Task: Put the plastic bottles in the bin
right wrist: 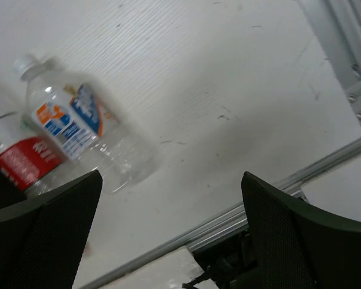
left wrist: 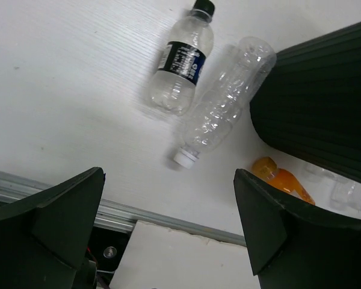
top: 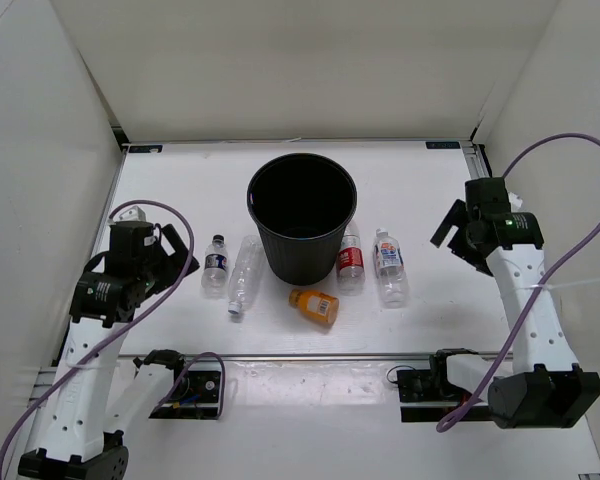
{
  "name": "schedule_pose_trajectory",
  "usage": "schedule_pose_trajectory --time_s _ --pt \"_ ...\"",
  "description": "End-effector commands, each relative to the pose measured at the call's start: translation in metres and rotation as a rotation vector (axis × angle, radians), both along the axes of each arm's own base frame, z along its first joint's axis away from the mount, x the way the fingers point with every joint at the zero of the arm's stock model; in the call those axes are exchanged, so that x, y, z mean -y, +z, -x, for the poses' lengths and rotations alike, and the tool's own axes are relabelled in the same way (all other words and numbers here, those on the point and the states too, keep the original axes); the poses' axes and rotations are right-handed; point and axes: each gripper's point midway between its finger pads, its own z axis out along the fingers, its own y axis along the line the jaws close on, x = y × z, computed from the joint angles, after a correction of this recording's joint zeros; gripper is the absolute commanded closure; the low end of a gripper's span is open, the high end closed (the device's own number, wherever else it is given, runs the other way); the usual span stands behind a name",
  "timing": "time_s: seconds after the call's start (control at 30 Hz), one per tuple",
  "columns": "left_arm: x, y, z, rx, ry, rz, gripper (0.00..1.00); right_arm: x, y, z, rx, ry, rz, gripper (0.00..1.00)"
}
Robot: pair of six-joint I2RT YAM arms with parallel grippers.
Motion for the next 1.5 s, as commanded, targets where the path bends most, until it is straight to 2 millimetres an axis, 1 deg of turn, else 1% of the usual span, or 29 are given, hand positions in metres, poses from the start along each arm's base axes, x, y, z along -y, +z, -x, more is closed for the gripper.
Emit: schedule_pose_trajectory --time_s 0.0,0.07,0.1,0.17,0.2,0.23,0.3,0.37,0.5,0.53,0.57,0.6,0.67,0.73,0.77,0.83,0.87,0.9,0.93,1.07,1.1,1.17,1.2,1.23,1.3,1.33,1.37,1.43,1.47 --pt "-0.014 -0.01 0.01 -0.034 0.082 -0.04 0.0 -0.037 0.008 -0.008 0.062 0.234 -0.128 0.0" --pt "-0.016 -0.011 0.011 -0.031 0.097 -0.04 0.0 -0.053 0.012 -0.013 0.081 0.322 -0.188 0.0" --pt "-0.016 -0.01 0.012 -0.022 0.097 -0.038 0.0 -0.061 0.007 -0.014 0.055 0.362 -0.221 0.0" --pt "-0.011 -0.006 0.006 0.005 0.073 -0.021 0.0 -0.065 0.005 -0.022 0.063 0.373 -0.236 0.0" --pt "-0.011 -0.005 0.006 0.005 0.073 -0.021 0.0 -0.062 -0.006 -0.023 0.021 0.359 -0.226 0.0" --pt "-0.015 -0.005 0.006 0.01 0.1 -0.027 0.0 -0.063 -0.008 -0.029 0.025 0.35 -0.231 0.0" --pt "-0.02 -0.007 0.007 -0.011 0.177 -0.016 0.0 -0.07 -0.025 -0.035 -0.019 0.383 -0.263 0.0" --pt "-0.02 -0.007 0.003 -0.009 0.17 -0.022 0.0 -0.078 -0.033 -0.046 -0.016 0.405 -0.301 0.0" --pt "-0.021 -0.017 0.0 -0.028 0.176 -0.035 0.0 -0.09 -0.063 -0.062 -0.089 0.431 -0.312 0.0" --pt "-0.021 -0.019 -0.001 -0.04 0.176 -0.038 0.0 -0.095 -0.063 -0.068 -0.084 0.446 -0.311 0.0" --pt "-0.021 -0.022 0.0 -0.049 0.176 -0.041 0.0 -0.094 -0.077 -0.069 -0.128 0.435 -0.307 0.0" --pt "-0.02 -0.023 -0.003 -0.052 0.176 -0.042 0.0 -0.097 -0.079 -0.074 -0.127 0.445 -0.306 0.0" --pt "-0.023 -0.031 -0.005 -0.082 0.196 -0.059 0.0 -0.103 -0.092 -0.08 -0.165 0.455 -0.318 0.0" --pt "-0.025 -0.037 -0.006 -0.101 0.222 -0.06 0.0 -0.108 -0.105 -0.081 -0.199 0.442 -0.328 0.0" --pt "-0.024 -0.039 -0.007 -0.114 0.229 -0.058 0.0 -0.11 -0.118 -0.082 -0.236 0.43 -0.345 0.0" --pt "-0.026 -0.041 -0.008 -0.121 0.236 -0.069 0.0 -0.118 -0.13 -0.081 -0.272 0.417 -0.379 0.0" --pt "-0.026 -0.042 -0.012 -0.127 0.236 -0.071 0.0 -0.12 -0.141 -0.079 -0.31 0.413 -0.392 0.0" --pt "-0.025 -0.046 -0.013 -0.146 0.235 -0.077 0.0 -0.12 -0.146 -0.078 -0.325 0.397 -0.398 0.0" --pt "-0.025 -0.048 -0.014 -0.155 0.242 -0.074 0.0 -0.121 -0.152 -0.077 -0.346 0.381 -0.403 0.04" --pt "-0.024 -0.05 -0.024 -0.176 0.268 -0.074 0.0 -0.109 -0.148 -0.077 -0.361 0.331 -0.366 0.35" --pt "-0.03 -0.051 -0.025 -0.189 0.298 -0.099 0.0 -0.106 -0.144 -0.07 -0.379 0.315 -0.359 0.37" --pt "-0.035 -0.054 -0.026 -0.203 0.35 -0.112 0.0 -0.101 -0.118 -0.07 -0.342 0.265 -0.337 0.49" --pt "-0.04 -0.056 -0.025 -0.215 0.379 -0.123 0.0 -0.105 -0.098 -0.074 -0.298 0.27 -0.32 0.56" --pt "-0.041 -0.058 -0.026 -0.219 0.392 -0.129 0.0 -0.105 -0.065 -0.072 -0.213 0.274 -0.291 0.56" --pt "-0.042 -0.06 -0.029 -0.222 0.408 -0.124 0.0 -0.126 -0.014 -0.077 -0.066 0.311 -0.305 0.53" --pt "-0.042 -0.061 -0.032 -0.219 0.417 -0.117 0.0 -0.135 0.043 -0.086 0.104 0.344 -0.315 0.51" --pt "-0.04 -0.063 -0.034 -0.219 0.412 -0.109 0.0 -0.146 0.072 -0.087 0.183 0.376 -0.309 0.51" --pt "-0.039 -0.065 -0.042 -0.188 0.413 -0.097 0.0 -0.16 0.123 -0.092 0.324 0.412 -0.32 0.51" --pt "-0.037 -0.068 -0.042 -0.172 0.409 -0.083 0.0 -0.174 0.162 -0.095 0.425 0.463 -0.339 0.51"
